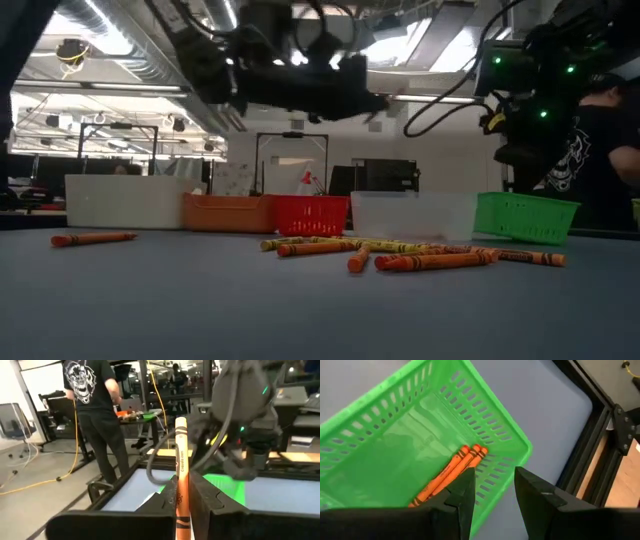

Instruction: Sort crayons

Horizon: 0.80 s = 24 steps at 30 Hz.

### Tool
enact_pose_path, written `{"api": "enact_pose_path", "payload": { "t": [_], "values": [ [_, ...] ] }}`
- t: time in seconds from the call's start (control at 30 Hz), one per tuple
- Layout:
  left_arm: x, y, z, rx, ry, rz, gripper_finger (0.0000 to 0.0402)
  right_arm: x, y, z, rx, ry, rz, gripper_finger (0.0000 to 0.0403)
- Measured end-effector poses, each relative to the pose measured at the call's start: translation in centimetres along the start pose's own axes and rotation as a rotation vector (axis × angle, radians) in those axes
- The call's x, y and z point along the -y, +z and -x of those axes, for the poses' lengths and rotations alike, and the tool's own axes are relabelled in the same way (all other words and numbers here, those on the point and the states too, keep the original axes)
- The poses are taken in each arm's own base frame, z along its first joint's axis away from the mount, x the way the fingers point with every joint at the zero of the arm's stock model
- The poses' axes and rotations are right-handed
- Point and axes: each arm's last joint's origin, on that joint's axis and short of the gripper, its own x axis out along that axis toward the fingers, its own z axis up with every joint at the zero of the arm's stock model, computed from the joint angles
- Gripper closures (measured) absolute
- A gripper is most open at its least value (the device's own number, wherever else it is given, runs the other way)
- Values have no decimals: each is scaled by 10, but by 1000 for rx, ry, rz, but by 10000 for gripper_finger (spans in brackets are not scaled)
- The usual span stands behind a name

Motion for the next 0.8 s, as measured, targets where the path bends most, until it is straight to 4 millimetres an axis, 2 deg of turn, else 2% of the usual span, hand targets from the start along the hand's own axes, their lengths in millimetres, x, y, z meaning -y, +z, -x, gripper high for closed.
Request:
{"api": "enact_pose_path", "payload": {
  "t": [0.17,0.3,0.53,0.8],
  "values": [
    [-3,-19,-25,-71,14,-12,391,11,-4,13,48,27,-57,265],
    [-5,-37,-36,-111,22,-17,391,19,-7,25,103,67,-99,265],
    [-13,-59,-39,-178,40,-21,379,22,-7,39,145,305,-149,265],
    [-17,-61,-39,-202,50,-5,336,13,6,45,216,550,-172,265]
  ]
}}
